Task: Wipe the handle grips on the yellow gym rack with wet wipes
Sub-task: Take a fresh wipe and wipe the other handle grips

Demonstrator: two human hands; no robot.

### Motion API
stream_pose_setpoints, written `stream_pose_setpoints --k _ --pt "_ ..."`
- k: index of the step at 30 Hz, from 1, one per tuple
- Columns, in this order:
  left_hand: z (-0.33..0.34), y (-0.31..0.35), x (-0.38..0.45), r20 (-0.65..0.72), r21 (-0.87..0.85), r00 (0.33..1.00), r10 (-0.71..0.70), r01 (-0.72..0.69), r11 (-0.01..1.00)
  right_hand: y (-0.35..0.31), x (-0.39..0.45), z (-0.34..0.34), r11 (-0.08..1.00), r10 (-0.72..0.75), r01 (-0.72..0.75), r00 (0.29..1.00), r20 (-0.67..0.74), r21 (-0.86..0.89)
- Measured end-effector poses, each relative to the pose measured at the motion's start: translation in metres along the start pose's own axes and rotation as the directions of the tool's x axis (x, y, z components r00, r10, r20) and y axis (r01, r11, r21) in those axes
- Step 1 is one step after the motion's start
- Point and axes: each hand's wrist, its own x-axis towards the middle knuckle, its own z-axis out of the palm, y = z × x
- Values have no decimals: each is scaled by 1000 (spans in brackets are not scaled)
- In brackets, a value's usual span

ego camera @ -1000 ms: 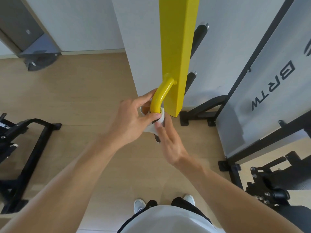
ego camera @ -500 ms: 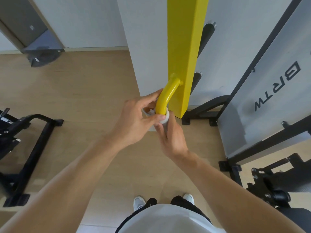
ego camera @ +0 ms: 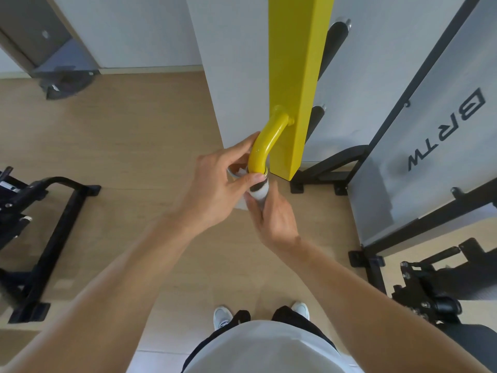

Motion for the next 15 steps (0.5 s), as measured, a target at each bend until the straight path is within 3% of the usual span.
stream_pose_setpoints --k 3,9,12,15 --pt "0 -1 1 -3 22 1000 -3 3 1000 13 -10 6 989 142 -139 989 53 -47" --pt "-1 -6 5 -1 78 1000 -20 20 997 -25 26 -16 979 -27 25 1000 11 202" --pt "1 -7 3 -3 102 1000 -16 16 995 -9 19 -14 990 42 -52 996 75 134" --pt "2 -8 5 15 106 1000 6 -7 994 15 -3 -5 979 204 -206 969 135 -1"
